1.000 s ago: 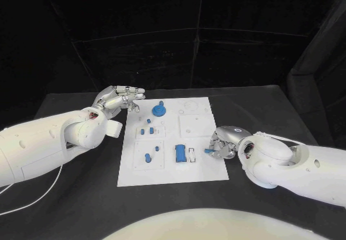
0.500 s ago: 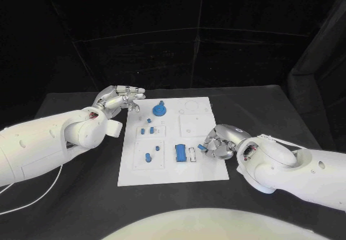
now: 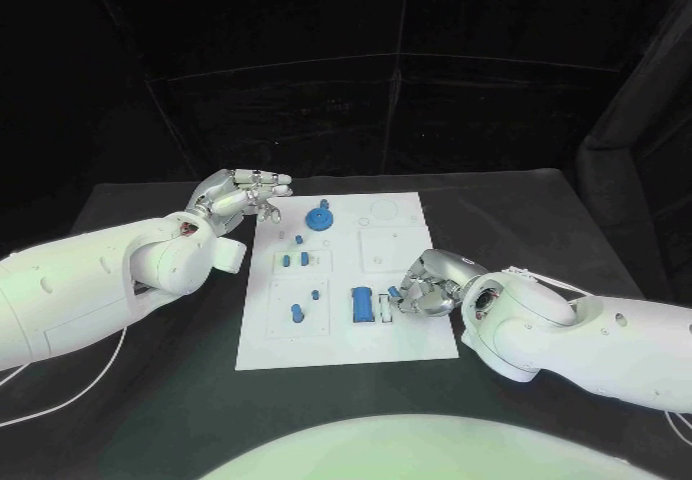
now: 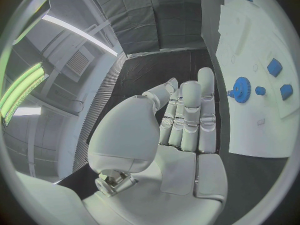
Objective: Assemble the parts on the task board
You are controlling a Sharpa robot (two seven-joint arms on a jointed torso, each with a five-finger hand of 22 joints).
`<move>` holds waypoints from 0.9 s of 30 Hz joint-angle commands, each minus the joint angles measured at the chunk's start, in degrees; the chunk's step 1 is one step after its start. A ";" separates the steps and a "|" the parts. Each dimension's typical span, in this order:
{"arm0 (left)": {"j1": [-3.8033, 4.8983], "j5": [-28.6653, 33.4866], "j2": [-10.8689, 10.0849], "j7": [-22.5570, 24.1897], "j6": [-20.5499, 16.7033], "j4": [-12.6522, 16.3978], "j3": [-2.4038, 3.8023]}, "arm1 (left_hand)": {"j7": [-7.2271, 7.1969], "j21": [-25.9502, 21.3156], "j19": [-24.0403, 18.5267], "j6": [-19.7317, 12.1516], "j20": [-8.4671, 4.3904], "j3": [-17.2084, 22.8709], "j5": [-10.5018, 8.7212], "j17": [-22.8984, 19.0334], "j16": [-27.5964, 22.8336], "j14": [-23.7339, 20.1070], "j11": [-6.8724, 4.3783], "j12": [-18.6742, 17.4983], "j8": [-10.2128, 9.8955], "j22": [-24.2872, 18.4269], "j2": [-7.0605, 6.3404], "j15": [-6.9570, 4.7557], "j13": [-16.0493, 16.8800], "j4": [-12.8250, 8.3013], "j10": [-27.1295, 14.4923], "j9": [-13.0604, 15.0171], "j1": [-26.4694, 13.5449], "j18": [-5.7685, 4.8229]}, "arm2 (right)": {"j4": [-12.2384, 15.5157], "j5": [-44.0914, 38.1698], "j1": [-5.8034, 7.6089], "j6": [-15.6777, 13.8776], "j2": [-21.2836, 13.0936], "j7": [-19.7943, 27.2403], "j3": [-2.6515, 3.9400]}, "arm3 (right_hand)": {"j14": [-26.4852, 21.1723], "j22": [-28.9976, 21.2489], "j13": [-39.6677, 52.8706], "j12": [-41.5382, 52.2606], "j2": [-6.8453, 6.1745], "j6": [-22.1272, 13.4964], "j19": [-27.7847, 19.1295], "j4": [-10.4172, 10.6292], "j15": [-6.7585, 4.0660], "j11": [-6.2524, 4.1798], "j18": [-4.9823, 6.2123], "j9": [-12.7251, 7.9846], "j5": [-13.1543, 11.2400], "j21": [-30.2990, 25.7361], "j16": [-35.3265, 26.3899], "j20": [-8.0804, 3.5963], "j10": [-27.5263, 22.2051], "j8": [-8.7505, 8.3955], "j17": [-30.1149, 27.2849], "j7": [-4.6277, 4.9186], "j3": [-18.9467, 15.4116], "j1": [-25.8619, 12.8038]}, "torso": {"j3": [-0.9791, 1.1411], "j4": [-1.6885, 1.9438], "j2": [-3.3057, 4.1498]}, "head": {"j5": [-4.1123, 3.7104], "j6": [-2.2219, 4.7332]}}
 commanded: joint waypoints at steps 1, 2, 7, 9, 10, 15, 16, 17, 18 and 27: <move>0.08 0.12 -0.04 0.29 0.70 0.16 0.04 | 0.00 -0.19 -0.24 -0.55 0.04 -0.11 0.18 0.00 -0.28 -0.54 0.05 0.35 0.34 -0.03 0.17 -0.01 0.04 -0.34 -0.47 0.03 0.11 0.37 | -0.61 2.17 0.08 1.82 0.70 -1.96 0.02 | 4.43 0.24 -0.31 -0.13 0.02 0.72 0.42 0.18 -0.45 -0.28 -0.87 0.28 1.24 0.41 0.33 -0.55 0.37 0.44 7.31 -0.07 -0.94 -1.11 | 0.01 0.01 -0.03 | 0.14 -0.11; 0.08 0.12 -0.04 0.28 0.71 0.18 0.04 | 0.00 -0.19 -0.24 -0.55 0.04 -0.11 0.18 0.00 -0.28 -0.54 0.05 0.35 0.34 -0.03 0.17 -0.01 0.04 -0.34 -0.47 0.03 0.11 0.37 | -0.81 2.22 0.08 1.86 0.93 -2.16 0.02 | 4.45 0.35 -0.29 -0.09 0.10 0.83 0.48 0.25 -0.50 -0.33 -0.89 0.37 1.43 0.47 0.39 -0.59 0.45 0.51 7.40 -0.14 -1.16 -1.24 | 0.03 0.02 -0.03 | 0.18 -0.11; 0.08 0.12 -0.05 0.27 0.74 0.23 0.04 | 0.00 -0.19 -0.24 -0.55 0.04 -0.11 0.18 0.00 -0.28 -0.54 0.05 0.35 0.34 -0.03 0.17 -0.01 0.04 -0.34 -0.47 0.03 0.11 0.37 | -1.66 2.46 0.08 2.25 2.12 -2.82 0.02 | 4.54 0.84 0.03 0.47 0.60 1.29 0.71 0.58 -0.67 -0.56 -0.99 0.72 1.66 0.74 0.68 -0.75 0.94 0.78 7.83 -0.39 -1.93 -1.79 | 0.03 0.08 0.02 | 0.26 -0.21; 0.08 0.12 -0.05 0.27 0.75 0.24 0.04 | 0.00 -0.19 -0.24 -0.55 0.04 -0.11 0.18 0.00 -0.28 -0.54 0.05 0.35 0.34 -0.03 0.17 -0.01 0.04 -0.34 -0.47 0.03 0.11 0.37 | -1.87 2.57 0.08 2.39 2.56 -2.92 0.02 | 4.56 0.93 0.13 0.62 0.71 1.38 0.76 0.68 -0.71 -0.60 -1.01 0.79 1.65 0.79 0.73 -0.78 1.05 0.83 7.90 -0.44 -2.10 -1.93 | 0.05 0.03 0.00 | 0.33 -0.29; 0.08 0.12 -0.05 0.27 0.76 0.24 0.04 | 0.00 -0.19 -0.24 -0.55 0.04 -0.11 0.18 0.00 -0.28 -0.54 0.05 0.35 0.34 -0.03 0.17 -0.01 0.04 -0.34 -0.47 0.03 0.11 0.37 | -1.95 2.63 0.08 2.45 2.74 -2.96 0.02 | 4.57 1.00 0.23 0.76 0.78 1.43 0.79 0.71 -0.73 -0.62 -1.03 0.83 1.65 0.83 0.77 -0.80 1.12 0.85 7.96 -0.47 -2.19 -1.98 | 0.07 0.01 0.00 | 0.34 -0.29; 0.08 0.12 -0.06 0.26 0.78 0.25 0.04 | 0.00 -0.19 -0.24 -0.55 0.04 -0.11 0.18 0.00 -0.28 -0.54 0.05 0.35 0.34 -0.03 0.17 -0.01 0.04 -0.34 -0.47 0.03 0.11 0.37 | -2.24 2.80 0.08 2.63 3.39 -3.00 0.02 | 4.59 1.15 0.53 1.21 0.93 1.58 0.86 0.77 -0.78 -0.69 -1.06 0.93 1.61 0.91 0.85 -0.85 1.34 0.94 8.07 -0.57 -2.40 -2.06 | 0.05 -0.07 0.00 | 0.40 -0.34; 0.08 0.12 -0.06 0.26 0.78 0.25 0.04 | 0.00 -0.19 -0.24 -0.55 0.04 -0.11 0.18 0.00 -0.28 -0.54 0.05 0.35 0.34 -0.03 0.17 -0.01 0.04 -0.34 -0.47 0.03 0.11 0.37 | -2.27 2.83 0.08 2.65 3.48 -3.00 0.02 | 4.59 1.15 0.62 1.33 0.95 1.61 0.86 0.77 -0.79 -0.70 -1.06 0.95 1.61 0.91 0.85 -0.86 1.39 0.95 8.07 -0.59 -2.42 -2.05 | 0.05 -0.06 0.00 | 0.41 -0.35; 0.08 0.12 -0.05 0.26 0.78 0.25 0.04 | 0.00 -0.19 -0.24 -0.55 0.04 -0.11 0.18 0.00 -0.28 -0.54 0.05 0.35 0.34 -0.03 0.17 -0.01 0.04 -0.34 -0.47 0.03 0.11 0.37 | -2.31 2.85 0.08 2.68 3.57 -3.00 0.02 | 4.59 1.17 0.94 1.78 0.99 1.71 0.87 0.74 -0.81 -0.74 -1.06 1.00 1.60 0.92 0.85 -0.88 1.54 1.01 8.07 -0.64 -2.48 -2.02 | 0.05 -0.06 0.00 | 0.42 -0.35; 0.08 0.12 -0.05 0.25 0.78 0.25 0.04 | 0.00 -0.19 -0.24 -0.55 0.04 -0.11 0.18 0.00 -0.28 -0.54 0.05 0.35 0.34 -0.03 0.17 -0.01 0.04 -0.34 -0.47 0.03 0.11 0.37 | -2.36 2.86 0.08 2.73 3.65 -3.00 0.02 | 4.59 1.15 1.29 2.26 1.03 1.83 0.87 0.71 -0.84 -0.79 -1.06 1.06 1.59 0.91 0.83 -0.90 1.71 1.09 8.04 -0.71 -2.55 -1.98 | 0.07 -0.03 0.00 | 0.41 -0.33; 0.08 0.12 -0.05 0.16 0.87 0.24 0.04 | 0.00 -0.19 -0.24 -0.55 0.04 -0.11 0.18 0.00 -0.28 -0.54 0.05 0.35 0.34 -0.03 0.17 -0.01 0.04 -0.34 -0.47 0.03 0.11 0.37 | -2.65 3.08 0.08 4.55 4.16 -3.12 0.02 | 4.59 1.21 1.41 2.41 1.06 1.96 0.90 0.67 -0.90 -0.85 -1.07 1.16 1.43 0.95 0.84 -0.95 1.76 1.17 8.05 -0.77 -2.74 -1.95 | 0.06 0.00 -0.03 | 0.49 -0.39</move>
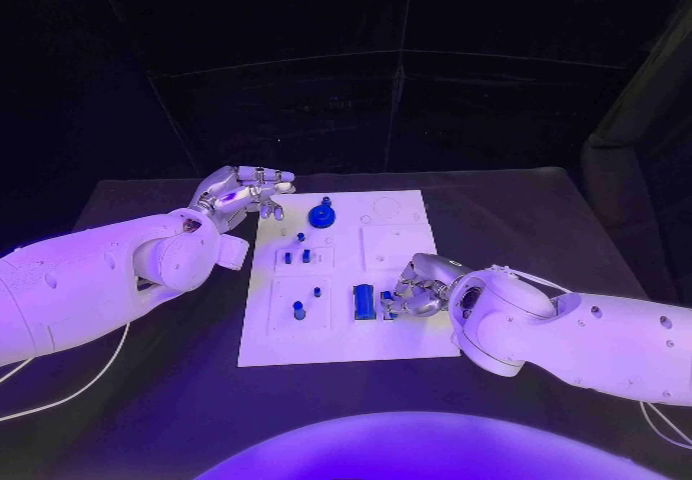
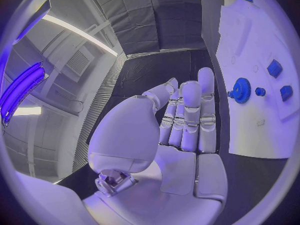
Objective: Assemble the parts on the task board
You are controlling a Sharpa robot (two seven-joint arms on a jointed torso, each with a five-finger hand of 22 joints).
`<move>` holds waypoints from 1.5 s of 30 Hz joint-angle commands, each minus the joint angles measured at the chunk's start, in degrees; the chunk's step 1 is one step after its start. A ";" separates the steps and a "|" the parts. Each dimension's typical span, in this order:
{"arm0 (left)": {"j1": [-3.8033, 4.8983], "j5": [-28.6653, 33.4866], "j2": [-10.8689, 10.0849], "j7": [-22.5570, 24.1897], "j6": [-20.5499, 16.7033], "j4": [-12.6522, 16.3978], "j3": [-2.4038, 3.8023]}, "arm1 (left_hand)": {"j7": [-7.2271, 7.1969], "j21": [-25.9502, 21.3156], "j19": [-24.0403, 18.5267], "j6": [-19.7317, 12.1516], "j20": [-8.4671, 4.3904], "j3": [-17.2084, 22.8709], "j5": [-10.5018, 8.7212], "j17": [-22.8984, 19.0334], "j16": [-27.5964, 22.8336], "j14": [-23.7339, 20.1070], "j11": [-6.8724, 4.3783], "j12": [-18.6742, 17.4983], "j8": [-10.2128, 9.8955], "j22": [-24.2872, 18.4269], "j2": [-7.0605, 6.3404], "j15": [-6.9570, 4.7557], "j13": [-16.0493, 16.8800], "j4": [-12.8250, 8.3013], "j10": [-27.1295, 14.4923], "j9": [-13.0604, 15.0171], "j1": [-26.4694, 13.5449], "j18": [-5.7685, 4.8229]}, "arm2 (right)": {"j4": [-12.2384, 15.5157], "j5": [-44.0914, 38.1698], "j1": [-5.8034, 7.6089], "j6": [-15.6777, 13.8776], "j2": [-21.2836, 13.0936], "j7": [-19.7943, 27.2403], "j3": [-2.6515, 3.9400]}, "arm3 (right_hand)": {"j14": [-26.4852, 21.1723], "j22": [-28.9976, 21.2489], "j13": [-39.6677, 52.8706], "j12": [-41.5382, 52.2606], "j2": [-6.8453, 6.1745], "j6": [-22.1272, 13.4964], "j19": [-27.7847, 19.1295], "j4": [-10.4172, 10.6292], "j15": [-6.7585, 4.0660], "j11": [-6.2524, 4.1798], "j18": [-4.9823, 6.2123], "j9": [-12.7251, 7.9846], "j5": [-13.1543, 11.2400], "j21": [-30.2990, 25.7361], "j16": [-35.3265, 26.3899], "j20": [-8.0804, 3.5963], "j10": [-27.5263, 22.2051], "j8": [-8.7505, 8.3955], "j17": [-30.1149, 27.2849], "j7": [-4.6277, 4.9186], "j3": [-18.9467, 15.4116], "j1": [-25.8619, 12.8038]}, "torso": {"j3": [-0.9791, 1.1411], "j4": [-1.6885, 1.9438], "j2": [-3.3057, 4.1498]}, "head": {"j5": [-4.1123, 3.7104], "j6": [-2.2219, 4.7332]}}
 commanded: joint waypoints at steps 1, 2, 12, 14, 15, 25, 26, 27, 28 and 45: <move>0.08 0.12 -0.01 0.19 0.76 0.11 0.04 | 0.00 -0.19 -0.24 -0.55 0.04 -0.11 0.18 0.00 -0.28 -0.54 0.05 0.35 0.34 -0.03 0.17 -0.01 0.04 -0.34 -0.47 0.03 0.11 0.37 | 0.01 0.34 0.08 1.96 0.13 -0.26 0.02 | 4.58 1.19 1.25 0.30 0.11 0.53 0.71 0.13 -0.53 0.03 -1.07 -0.01 -0.12 0.34 0.31 -0.40 0.45 0.20 8.06 0.00 -0.51 -0.24 | 0.00 0.02 -0.02 | 0.02 0.01; 0.08 0.12 -0.01 0.19 0.76 0.10 0.04 | 0.00 -0.19 -0.24 -0.55 0.04 -0.11 0.18 0.00 -0.28 -0.54 0.05 0.35 0.34 -0.03 0.17 -0.01 0.04 -0.34 -0.47 0.03 0.11 0.37 | 0.00 0.35 0.08 2.12 0.15 -0.27 0.02 | 4.59 1.18 1.27 0.32 0.18 0.55 0.71 0.20 -0.55 0.02 -1.06 0.03 -0.27 0.33 0.32 -0.42 0.47 0.21 8.09 -0.01 -0.63 -0.34 | -0.01 0.00 -0.04 | 0.00 0.03; 0.08 0.12 -0.01 0.14 0.76 0.08 0.04 | 0.00 -0.19 -0.25 -0.56 0.04 -0.11 0.18 -0.02 -0.28 -0.55 0.05 0.37 0.36 -0.03 0.17 -0.01 0.03 -0.35 -0.49 0.03 0.11 0.37 | -0.36 0.38 0.08 0.38 0.19 -0.22 0.02 | 4.28 0.45 -0.40 -2.61 0.47 -1.12 0.32 1.96 -0.12 0.69 -0.95 0.47 -22.91 -0.20 -0.58 -0.15 -0.88 -0.69 6.84 0.65 -8.70 -7.14 | -0.01 0.01 -0.02 | 0.00 0.36; 0.08 0.12 -0.02 0.13 0.78 0.08 0.04 | -0.01 -0.19 -0.26 -0.63 0.05 -0.11 0.19 -0.10 -0.28 -0.58 0.04 0.46 0.43 -0.02 0.17 -0.01 0.02 -0.41 -0.55 0.03 0.10 0.37 | -0.42 0.38 0.08 -0.07 0.21 -0.12 0.02 | 4.18 -0.05 -1.18 -3.83 0.12 -1.74 0.07 2.13 0.12 0.96 -0.82 0.44 -26.26 -0.51 -0.89 -0.09 -1.46 -1.03 6.43 0.87 -10.71 -7.99 | -0.01 0.01 -0.03 | -0.02 0.38; 0.08 0.12 -0.02 0.12 0.79 0.08 0.04 | -0.01 -0.19 -0.26 -0.63 0.05 -0.11 0.19 -0.10 -0.28 -0.58 0.04 0.46 0.43 -0.02 0.17 -0.01 0.02 -0.41 -0.55 0.03 0.10 0.37 | -0.43 0.38 0.08 -0.26 0.21 -0.05 0.02 | 4.13 -0.30 -1.49 -4.32 -0.24 -2.07 -0.05 2.24 0.20 1.04 -0.77 0.45 -27.94 -0.67 -1.06 0.03 -1.73 -1.21 6.21 1.08 -12.37 -8.57 | 0.00 0.00 -0.02 | -0.04 0.36; 0.08 0.12 -0.04 0.05 0.86 0.07 0.04 | -0.01 -0.19 -0.26 -0.63 0.05 -0.11 0.19 -0.10 -0.28 -0.58 0.04 0.46 0.43 -0.02 0.17 -0.01 0.02 -0.41 -0.55 0.03 0.10 0.37 | 0.45 0.25 0.07 -1.52 -0.90 2.30 0.02 | 4.12 -0.41 -1.59 -4.42 2.12 -2.23 -0.14 2.01 0.39 1.22 -0.72 0.86 -27.52 -0.83 -1.36 0.38 -1.98 -1.31 5.89 1.22 -15.95 -6.70 | 0.09 -0.11 -0.03 | -0.07 0.27; 0.08 0.12 -0.04 0.05 0.86 0.07 0.04 | -0.01 -0.19 -0.26 -0.63 0.05 -0.11 0.19 -0.10 -0.28 -0.58 0.04 0.46 0.43 -0.02 0.17 -0.01 0.02 -0.41 -0.55 0.03 0.10 0.37 | 0.56 0.24 0.07 -1.45 -1.13 2.66 0.02 | 4.13 -0.39 -1.56 -4.38 2.48 -2.22 -0.13 1.85 0.39 1.20 -0.72 0.90 -27.27 -0.83 -1.34 0.36 -1.97 -1.30 5.92 1.21 -15.85 -5.85 | 0.07 -0.08 -0.02 | -0.14 0.23; 0.08 0.12 -0.04 0.05 0.87 0.06 0.04 | -0.01 -0.19 -0.26 -0.63 0.05 -0.11 0.19 -0.10 -0.28 -0.58 0.04 0.46 0.43 -0.02 0.17 -0.01 0.02 -0.41 -0.55 0.03 0.10 0.37 | 0.74 0.23 0.07 -1.32 -1.51 3.16 0.02 | 4.15 -0.30 -1.51 -4.28 3.28 -2.18 -0.10 1.43 0.37 1.16 -0.73 1.02 -27.01 -0.79 -1.31 0.33 -1.95 -1.31 5.99 1.20 -15.72 -3.44 | 0.07 -0.07 -0.03 | -0.17 0.19; 0.08 0.12 -0.04 0.04 0.88 0.06 0.04 | -0.01 -0.19 -0.26 -0.63 0.05 -0.11 0.19 -0.10 -0.28 -0.58 0.04 0.46 0.43 -0.02 0.17 -0.01 0.02 -0.41 -0.55 0.03 0.10 0.37 | 0.83 0.23 0.07 -1.23 -1.70 3.41 0.02 | 4.16 -0.26 -1.48 -4.23 3.55 -2.17 -0.08 1.01 0.35 1.15 -0.74 1.05 -26.86 -0.77 -1.30 0.32 -1.94 -1.30 6.00 1.18 -15.50 -2.41 | 0.06 -0.08 -0.03 | -0.15 0.18; 0.08 1.72 0.66 1.69 1.47 -1.48 0.03 | -0.47 -1.38 -1.42 -0.16 0.29 -1.92 0.10 -3.01 -2.64 -2.87 -0.19 1.29 1.54 -0.67 -0.30 0.08 -0.01 0.77 -0.31 0.17 -2.21 0.38 | -3.33 37.10 1.94 -6.02 -5.82 36.43 0.08 | -7.43 -42.10 -31.87 -46.20 8.37 -8.98 -17.56 -1.84 3.00 4.19 6.86 -2.72 -21.18 -32.42 -37.95 2.18 -17.71 -6.17 -33.44 5.24 -17.35 9.37 | -0.33 -0.02 -1.28 | -0.94 1.89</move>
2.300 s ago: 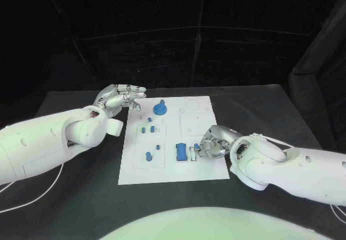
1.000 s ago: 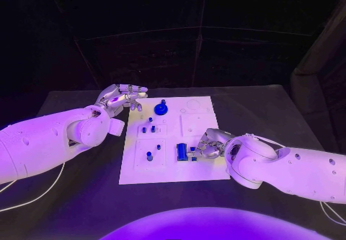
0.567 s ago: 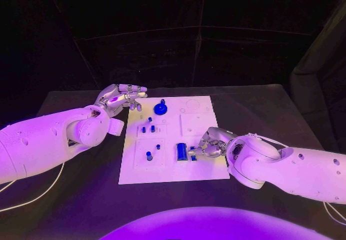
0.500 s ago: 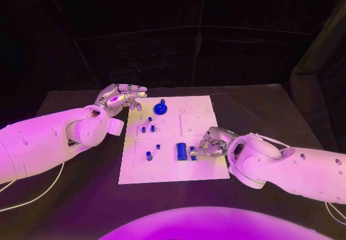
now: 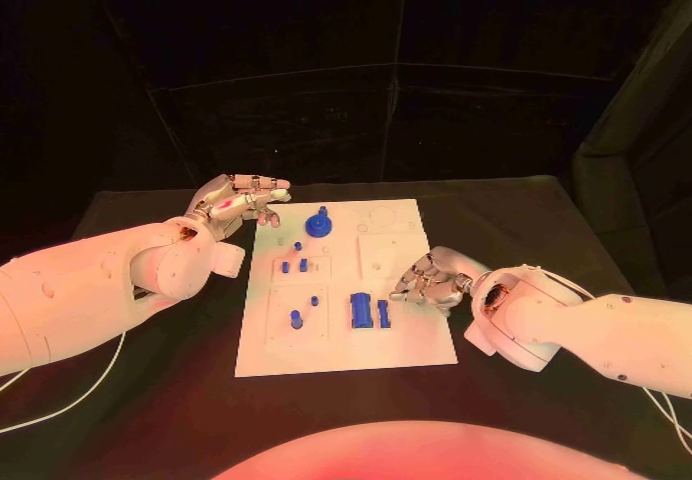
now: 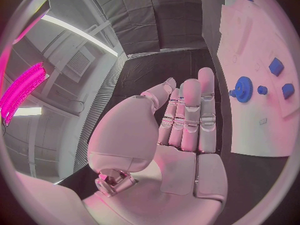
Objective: Assemble the parts on the task board
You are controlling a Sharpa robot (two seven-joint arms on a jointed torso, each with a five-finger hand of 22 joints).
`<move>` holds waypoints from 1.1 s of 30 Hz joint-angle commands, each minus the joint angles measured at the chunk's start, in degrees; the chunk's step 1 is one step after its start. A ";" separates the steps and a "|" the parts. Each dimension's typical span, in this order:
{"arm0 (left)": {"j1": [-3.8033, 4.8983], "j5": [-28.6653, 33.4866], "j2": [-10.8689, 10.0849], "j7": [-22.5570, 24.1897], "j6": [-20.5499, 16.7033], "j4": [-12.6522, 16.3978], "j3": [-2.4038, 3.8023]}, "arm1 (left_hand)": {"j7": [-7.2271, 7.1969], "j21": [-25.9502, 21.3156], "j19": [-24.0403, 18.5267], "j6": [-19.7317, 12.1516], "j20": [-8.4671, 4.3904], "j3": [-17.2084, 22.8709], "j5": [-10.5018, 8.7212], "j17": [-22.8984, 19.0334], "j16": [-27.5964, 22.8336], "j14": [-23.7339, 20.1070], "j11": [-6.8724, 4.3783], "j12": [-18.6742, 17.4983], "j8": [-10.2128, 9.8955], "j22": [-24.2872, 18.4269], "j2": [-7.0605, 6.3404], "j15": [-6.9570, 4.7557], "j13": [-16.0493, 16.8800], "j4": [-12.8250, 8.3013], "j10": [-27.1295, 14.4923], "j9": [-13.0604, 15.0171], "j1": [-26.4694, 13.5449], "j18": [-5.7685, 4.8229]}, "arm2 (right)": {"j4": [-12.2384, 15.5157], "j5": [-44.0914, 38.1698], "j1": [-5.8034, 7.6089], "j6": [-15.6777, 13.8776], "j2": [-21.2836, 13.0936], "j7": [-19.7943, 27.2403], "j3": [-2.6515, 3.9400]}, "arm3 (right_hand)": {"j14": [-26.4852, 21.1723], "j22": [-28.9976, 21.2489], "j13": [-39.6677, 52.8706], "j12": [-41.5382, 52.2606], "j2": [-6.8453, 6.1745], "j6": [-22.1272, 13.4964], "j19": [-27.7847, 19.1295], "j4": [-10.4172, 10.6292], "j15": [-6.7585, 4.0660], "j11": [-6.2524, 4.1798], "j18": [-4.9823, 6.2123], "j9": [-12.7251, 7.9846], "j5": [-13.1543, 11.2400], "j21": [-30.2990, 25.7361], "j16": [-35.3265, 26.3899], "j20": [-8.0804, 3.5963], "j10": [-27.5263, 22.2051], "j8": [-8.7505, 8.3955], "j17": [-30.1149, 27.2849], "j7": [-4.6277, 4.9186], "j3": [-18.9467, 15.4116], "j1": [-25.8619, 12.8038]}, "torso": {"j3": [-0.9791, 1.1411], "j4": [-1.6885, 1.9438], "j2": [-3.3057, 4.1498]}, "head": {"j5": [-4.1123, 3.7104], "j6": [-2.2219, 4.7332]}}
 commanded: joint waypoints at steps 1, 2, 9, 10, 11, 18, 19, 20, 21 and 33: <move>0.08 2.16 0.45 1.80 1.16 -0.71 0.05 | -0.57 -2.38 -2.67 0.40 -0.06 -1.07 0.10 -2.01 -3.61 -3.63 -0.46 0.29 0.77 -1.26 -0.21 -0.01 -0.18 0.38 -0.10 0.10 -0.99 0.38 | -3.10 24.96 1.41 -1.14 0.40 19.94 0.12 | -5.67 -13.01 -9.19 -11.35 1.43 -1.02 -5.53 -1.21 0.78 1.06 1.32 -1.38 0.27 -12.88 -17.04 1.36 -3.76 -1.03 -14.87 1.89 0.51 3.87 | -0.30 0.01 -1.07 | -0.27 0.78; 0.08 2.83 0.74 1.99 1.25 -1.16 0.05 | -0.58 -3.80 -4.12 0.40 0.06 -1.29 0.03 -3.00 -5.72 -5.29 -0.38 0.04 0.85 -2.06 -0.21 0.12 -0.41 0.45 -0.14 0.03 -1.06 0.37 | -4.87 29.24 1.93 -0.22 0.87 23.44 0.13 | -6.89 -14.36 -11.18 -13.57 1.67 -1.19 -6.44 -1.55 1.46 1.87 1.29 -1.68 0.04 -15.04 -19.49 1.83 -4.67 -1.24 -16.19 1.83 0.72 4.76 | -0.37 -0.03 -1.26 | -0.28 1.08; -0.02 6.67 3.48 3.58 1.37 -5.45 0.05 | -0.30 -20.37 -19.62 -0.66 3.98 -2.40 0.29 -13.51 -28.81 -18.36 1.45 -5.88 -0.81 -12.64 -0.46 4.93 -1.69 2.42 0.04 -0.33 -2.99 -1.36 | -19.11 46.42 3.86 5.72 6.67 40.32 0.18 | -17.66 -27.91 -26.91 -25.36 2.38 -2.05 -14.05 -3.42 6.65 5.52 0.91 -5.24 0.04 -35.86 -42.55 6.92 -6.58 -3.60 -29.96 3.71 0.61 7.77 | -0.84 -0.35 -3.24 | -0.33 3.13; -0.06 7.14 3.91 3.87 1.19 -6.11 0.05 | -0.19 -22.83 -21.65 -0.75 4.78 -2.92 0.38 -14.90 -31.59 -19.08 1.74 -7.06 -1.26 -14.43 -0.68 5.52 -1.66 2.61 0.36 -0.33 -3.02 -1.39 | -21.08 47.97 3.98 6.31 7.60 41.52 0.18 | -19.51 -29.53 -28.59 -26.27 2.44 -2.57 -15.11 -3.75 7.63 6.01 0.84 -5.90 0.05 -38.37 -45.19 7.85 -7.20 -3.70 -31.95 4.01 0.41 7.62 | -0.90 -0.44 -3.70 | -0.24 3.31; -0.12 7.60 4.32 4.13 0.97 -6.76 0.05 | -0.07 -24.53 -22.71 -0.78 5.42 -3.35 0.27 -15.91 -33.50 -18.85 1.94 -8.07 -1.64 -15.82 -0.83 5.64 -1.63 2.68 0.71 -0.33 -2.85 -1.20 | -22.98 49.28 4.07 6.78 8.53 42.53 0.19 | -20.18 -30.40 -29.59 -26.52 2.43 -2.90 -15.53 -4.04 8.10 6.24 0.92 -6.33 0.04 -39.68 -46.47 8.31 -7.59 -3.71 -33.07 4.19 0.26 7.51 | -0.92 -0.46 -3.89 | -0.26 3.45; -0.77 9.41 7.48 5.36 -1.14 -11.57 0.07 | -0.09 -31.30 -26.71 -0.57 8.97 -7.50 0.02 -20.76 -43.68 -19.21 3.29 -14.45 -4.22 -22.12 -0.05 7.85 -1.60 3.98 -0.34 -0.30 -2.29 0.55 | -34.39 55.12 4.40 8.15 14.73 46.72 0.29 | -19.04 -36.42 -38.75 -26.74 3.76 -3.22 -13.38 -7.86 9.39 7.02 1.51 -10.61 0.34 -47.84 -53.65 10.42 -8.50 -3.77 -42.04 4.95 -0.56 5.52 | -0.69 -0.62 -4.72 | -0.15 5.20; -0.90 9.54 8.03 5.49 -1.44 -12.30 0.08 | -0.04 -31.69 -26.52 -0.36 9.09 -8.16 -0.05 -21.25 -44.79 -18.66 3.37 -15.18 -4.62 -22.81 0.22 7.82 -1.58 4.03 -0.11 -0.30 -1.94 0.52 | -35.85 55.68 4.41 8.28 15.58 47.17 0.30 | -18.50 -37.14 -40.00 -26.74 4.07 -3.06 -12.74 -8.57 9.46 7.20 1.57 -11.25 0.50 -48.76 -54.22 10.38 -8.39 -3.75 -43.21 4.90 -0.64 5.12 | -0.61 -0.50 -4.97 | -0.07 5.35; -1.00 9.62 8.40 5.58 -1.65 -12.79 0.08 | -0.16 -31.89 -26.30 -0.19 9.08 -8.54 -0.07 -21.56 -45.55 -18.35 3.42 -15.75 -4.89 -23.25 0.53 7.86 -1.60 4.06 -0.10 -0.29 -1.66 0.54 | -36.84 56.03 4.43 8.38 16.19 47.47 0.31 | -18.22 -37.60 -40.79 -26.73 4.24 -2.96 -12.32 -9.10 9.51 7.27 1.63 -11.68 0.52 -49.35 -54.34 10.33 -8.23 -3.75 -43.99 4.86 -0.71 4.83 | -0.52 -0.37 -5.07 | -0.03 5.47; -1.09 9.69 8.71 5.66 -1.84 -13.18 0.08 | -0.17 -32.02 -26.11 -0.06 9.13 -8.84 -0.12 -21.78 -46.09 -18.06 3.45 -16.13 -5.09 -23.57 0.75 7.81 -1.60 4.10 -0.02 -0.29 -1.48 0.48 | -37.67 56.32 4.44 8.51 16.73 47.73 0.31 | -18.12 -37.76 -41.07 -26.74 4.33 -2.92 -12.15 -9.28 9.45 7.28 1.58 -11.84 0.54 -49.55 -54.36 10.36 -8.19 -3.75 -44.26 4.88 -0.73 4.72 | -0.52 -0.37 -5.07 | -0.03 5.47; -2.00 7.51 8.55 4.19 -4.22 -11.30 0.79 | -4.86 -38.37 -43.36 -25.01 1.74 -15.72 -2.87 -27.16 -52.94 -40.88 -0.96 -23.30 -11.67 -31.77 2.07 3.75 -5.16 7.54 -26.41 -4.03 -33.82 -3.92 | -36.06 54.43 4.18 3.79 17.19 45.02 0.76 | -44.56 -43.16 -47.81 -30.39 -0.10 -27.35 -37.07 -13.40 2.10 3.22 -2.84 -18.63 -4.51 -54.00 -57.92 4.16 -34.86 -7.35 -52.00 -0.11 3.46 -32.14 | -0.15 -0.51 -4.88 | 1.18 7.38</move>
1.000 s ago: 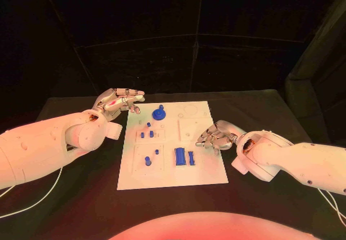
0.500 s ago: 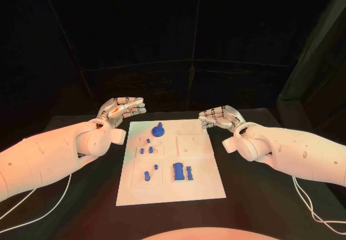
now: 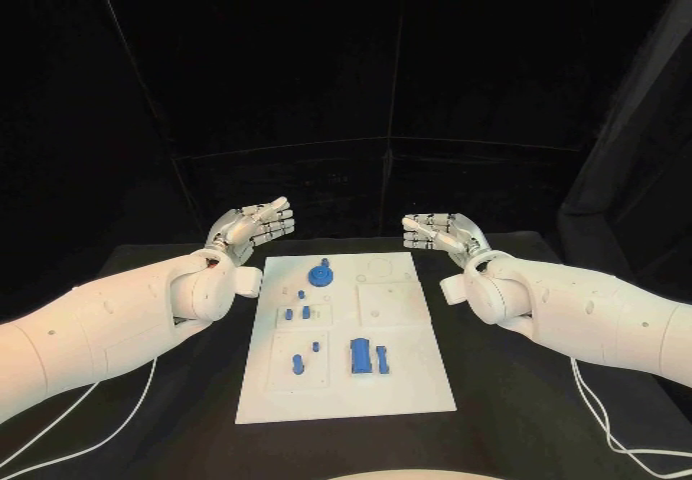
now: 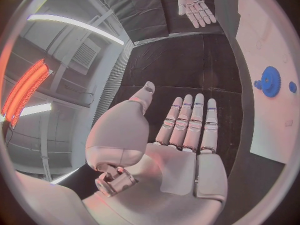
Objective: Assemble the parts on the task board
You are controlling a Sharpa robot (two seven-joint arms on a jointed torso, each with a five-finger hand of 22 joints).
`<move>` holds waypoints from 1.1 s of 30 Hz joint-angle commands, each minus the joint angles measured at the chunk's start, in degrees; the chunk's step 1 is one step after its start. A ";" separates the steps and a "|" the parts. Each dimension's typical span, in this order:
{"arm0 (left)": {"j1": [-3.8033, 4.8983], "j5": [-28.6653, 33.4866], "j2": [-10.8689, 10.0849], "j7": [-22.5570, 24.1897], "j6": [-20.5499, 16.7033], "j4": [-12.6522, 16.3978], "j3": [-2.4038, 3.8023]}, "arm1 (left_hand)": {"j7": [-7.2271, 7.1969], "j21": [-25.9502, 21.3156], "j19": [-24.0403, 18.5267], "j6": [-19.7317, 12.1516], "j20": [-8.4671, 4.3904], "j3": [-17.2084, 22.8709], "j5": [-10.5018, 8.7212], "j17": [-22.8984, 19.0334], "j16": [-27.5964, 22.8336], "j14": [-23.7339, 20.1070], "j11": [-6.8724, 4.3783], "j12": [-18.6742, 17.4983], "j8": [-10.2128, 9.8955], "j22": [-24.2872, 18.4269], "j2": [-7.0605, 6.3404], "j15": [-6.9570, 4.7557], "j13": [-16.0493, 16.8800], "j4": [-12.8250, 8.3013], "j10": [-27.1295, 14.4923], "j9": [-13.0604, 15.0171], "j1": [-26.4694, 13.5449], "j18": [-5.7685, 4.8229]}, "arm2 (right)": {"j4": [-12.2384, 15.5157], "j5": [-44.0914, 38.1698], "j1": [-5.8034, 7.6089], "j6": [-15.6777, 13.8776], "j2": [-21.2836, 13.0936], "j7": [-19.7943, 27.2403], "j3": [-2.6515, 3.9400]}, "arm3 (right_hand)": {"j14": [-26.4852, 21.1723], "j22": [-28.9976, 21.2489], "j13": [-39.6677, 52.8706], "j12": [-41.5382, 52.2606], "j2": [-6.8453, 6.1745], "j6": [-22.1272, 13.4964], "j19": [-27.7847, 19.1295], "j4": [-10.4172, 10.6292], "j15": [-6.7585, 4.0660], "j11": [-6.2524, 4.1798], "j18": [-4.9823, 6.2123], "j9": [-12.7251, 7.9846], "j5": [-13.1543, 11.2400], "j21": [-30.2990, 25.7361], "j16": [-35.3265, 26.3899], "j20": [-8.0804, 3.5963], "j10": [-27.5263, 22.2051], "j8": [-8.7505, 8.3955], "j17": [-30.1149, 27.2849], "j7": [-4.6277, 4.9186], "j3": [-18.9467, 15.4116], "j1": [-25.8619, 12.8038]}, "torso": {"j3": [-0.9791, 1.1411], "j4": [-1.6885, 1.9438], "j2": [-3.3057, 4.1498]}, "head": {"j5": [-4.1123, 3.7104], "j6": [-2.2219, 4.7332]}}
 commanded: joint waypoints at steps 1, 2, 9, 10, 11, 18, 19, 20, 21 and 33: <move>-0.36 -0.95 -0.54 0.50 -3.40 1.99 0.54 | -2.65 -3.72 -10.03 -13.80 -4.01 -3.10 -1.15 -1.76 -2.81 -13.13 -2.43 -2.97 -2.68 -3.92 0.26 -2.28 -1.35 1.19 -14.60 -1.41 -18.06 -2.64 | 2.56 1.34 0.02 -3.49 -0.38 0.59 0.41 | -15.79 -1.71 -1.80 -1.43 -1.97 -13.67 -14.99 -0.82 -5.28 -2.23 -2.88 -2.57 -2.88 -2.03 -1.41 -3.25 -15.01 -1.41 -3.47 -2.78 2.42 -20.10 | 0.35 -0.10 -0.09 | 0.80 1.32; -0.58 -1.19 -0.81 0.60 -4.42 2.79 0.79 | -2.88 -3.72 -10.82 -14.89 -4.32 -3.38 -1.15 -1.76 -3.02 -14.16 -2.63 -2.97 -2.68 -4.22 0.26 -2.45 -1.35 1.19 -15.75 -1.41 -19.47 -2.69 | 3.58 1.77 -0.04 -4.46 -0.60 0.76 0.56 | -17.11 -1.71 -1.80 -1.43 -1.97 -14.81 -16.23 -0.82 -5.28 -2.42 -2.89 -2.57 -3.12 -2.18 -1.41 -3.52 -16.25 -1.41 -3.47 -3.02 2.63 -21.76 | 0.47 -0.12 -0.12 | 1.10 1.83; -3.01 -3.76 -3.75 1.63 -15.54 11.58 3.45 | -4.23 -3.72 -15.94 -21.95 -6.38 -4.94 -1.15 -1.76 -4.49 -20.86 -7.62 -2.97 -2.68 -6.23 0.26 -7.15 -1.35 1.19 -23.21 -1.41 -28.70 -3.86 | 14.30 6.23 -0.61 -14.75 -2.95 2.51 2.14 | -25.11 -1.71 -1.80 -1.43 -1.97 -21.73 -23.83 -0.82 -5.28 -7.04 -4.14 -2.57 -4.56 -6.34 -1.41 -5.15 -23.83 -1.41 -3.47 -4.45 7.67 -31.92 | 1.21 -0.23 -0.30 | 2.98 5.08; -3.60 -4.38 -4.46 1.89 -18.25 13.72 4.10 | -8.30 -3.72 -16.92 -23.29 -6.75 -5.31 -1.15 -1.76 -4.70 -22.14 -7.62 -2.97 -2.68 -6.61 0.26 -7.15 -1.35 1.19 -24.63 -1.41 -30.45 -4.08 | 16.36 7.09 -0.73 -16.73 -3.40 2.85 2.44 | -26.81 -1.71 -1.80 -1.43 -1.97 -23.20 -25.45 -0.82 -5.28 -7.04 -4.14 -2.57 -4.89 -6.34 -1.41 -5.50 -25.45 -1.41 -3.47 -4.76 7.67 -34.09 | 1.28 -0.24 -0.32 | 3.14 5.36; -3.99 -4.79 -4.93 2.05 -20.02 15.12 4.52 | -8.30 -3.72 -17.52 -24.09 -6.99 -5.42 -1.15 -1.76 -8.84 -22.93 -7.62 -2.97 -2.68 -6.84 0.26 -7.15 -1.35 1.19 -25.50 -1.41 -31.53 -4.48 | 17.57 7.60 -0.79 -17.89 -3.66 3.05 2.62 | -27.37 -1.71 -1.80 -1.43 -1.97 -23.69 -25.98 -0.82 -5.28 -7.04 -4.14 -2.57 -4.98 -6.34 -1.41 -5.61 -25.99 -1.41 -3.47 -8.83 7.67 -34.81 | 1.30 -0.24 -0.32 | 3.21 5.48; -6.18 -7.10 -7.58 2.98 -30.04 23.04 6.92 | -8.30 -3.72 -21.00 -28.88 -8.37 -9.90 -1.15 -1.76 -8.84 -27.49 -7.62 -2.97 -2.68 -8.20 0.26 -7.15 -1.35 1.19 -30.57 -1.41 -37.81 -8.82 | 23.23 9.96 -1.10 -23.32 -4.90 3.98 3.45 | -33.20 -1.71 -1.80 -1.43 -1.97 -28.75 -31.48 -0.82 -5.28 -7.04 -8.78 -2.57 -9.07 -6.34 -1.41 -10.23 -31.54 -1.41 -3.47 -8.83 7.67 -42.23 | 1.32 -0.25 -0.33 | 3.25 5.55; -6.36 -7.30 -7.80 3.06 -30.89 23.71 7.12 | -8.30 -3.72 -21.42 -29.44 -8.54 -9.90 -1.15 -1.76 -8.84 -28.02 -7.62 -2.97 -2.68 -12.29 0.26 -7.15 -1.35 1.19 -31.19 -1.41 -38.55 -8.82 | 23.49 10.07 -1.11 -23.58 -4.96 4.02 3.49 | -33.80 -1.71 -1.80 -1.43 -1.97 -29.27 -32.03 -0.82 -5.28 -7.04 -8.78 -2.57 -9.07 -6.34 -1.41 -10.23 -32.07 -1.41 -3.47 -8.83 7.67 -43.00 | 1.32 -0.25 -0.33 | 3.25 5.55; -6.46 -7.39 -7.91 3.10 -31.31 24.05 7.22 | -8.30 -3.72 -21.69 -29.84 -12.57 -9.90 -1.15 -1.76 -8.84 -28.38 -7.62 -2.97 -2.68 -12.29 0.26 -7.15 -1.35 1.19 -31.56 -1.41 -39.03 -8.82 | 23.59 10.11 -1.12 -23.68 -4.98 4.04 3.51 | -33.98 -1.71 -1.80 -1.43 -1.97 -29.43 -32.22 -0.82 -5.28 -7.04 -8.78 -2.57 -9.07 -6.34 -1.41 -10.23 -32.26 -1.41 -3.47 -8.83 7.67 -43.25 | 1.32 -0.25 -0.33 | 3.25 5.55; -6.67 -7.62 -8.17 3.19 -32.30 24.83 7.46 | -8.30 -3.72 -22.24 -30.59 -12.57 -9.90 -1.15 -1.76 -8.84 -29.10 -7.62 -2.97 -2.68 -12.29 0.26 -7.15 -1.35 1.19 -32.40 -1.41 -40.05 -8.82 | 23.67 10.14 -1.12 -23.75 -5.00 4.05 3.52 | -35.08 -1.71 -1.80 -1.43 -1.97 -30.39 -33.27 -0.82 -5.28 -7.04 -8.78 -2.57 -9.07 -6.34 -1.41 -10.23 -33.33 -1.41 -3.47 -8.83 7.67 -44.63 | 1.32 -0.25 -0.33 | 3.25 5.55; -6.95 -7.92 -8.51 3.31 -33.57 25.83 7.76 | -8.30 -3.72 -25.72 -35.43 -12.57 -9.90 -1.15 -1.76 -8.84 -33.73 -7.62 -2.97 -2.68 -12.29 0.26 -7.15 -1.35 1.19 -37.50 -1.41 -46.37 -8.82 | 23.67 10.14 -1.12 -23.75 -5.00 4.05 3.52 | -40.68 -1.71 -1.80 -1.43 -1.97 -35.23 -38.59 -0.82 -5.28 -7.04 -8.78 -2.57 -9.07 -6.34 -1.41 -10.23 -38.62 -1.41 -3.47 -8.83 7.67 -51.75 | 1.32 -0.25 -0.33 | 3.25 5.55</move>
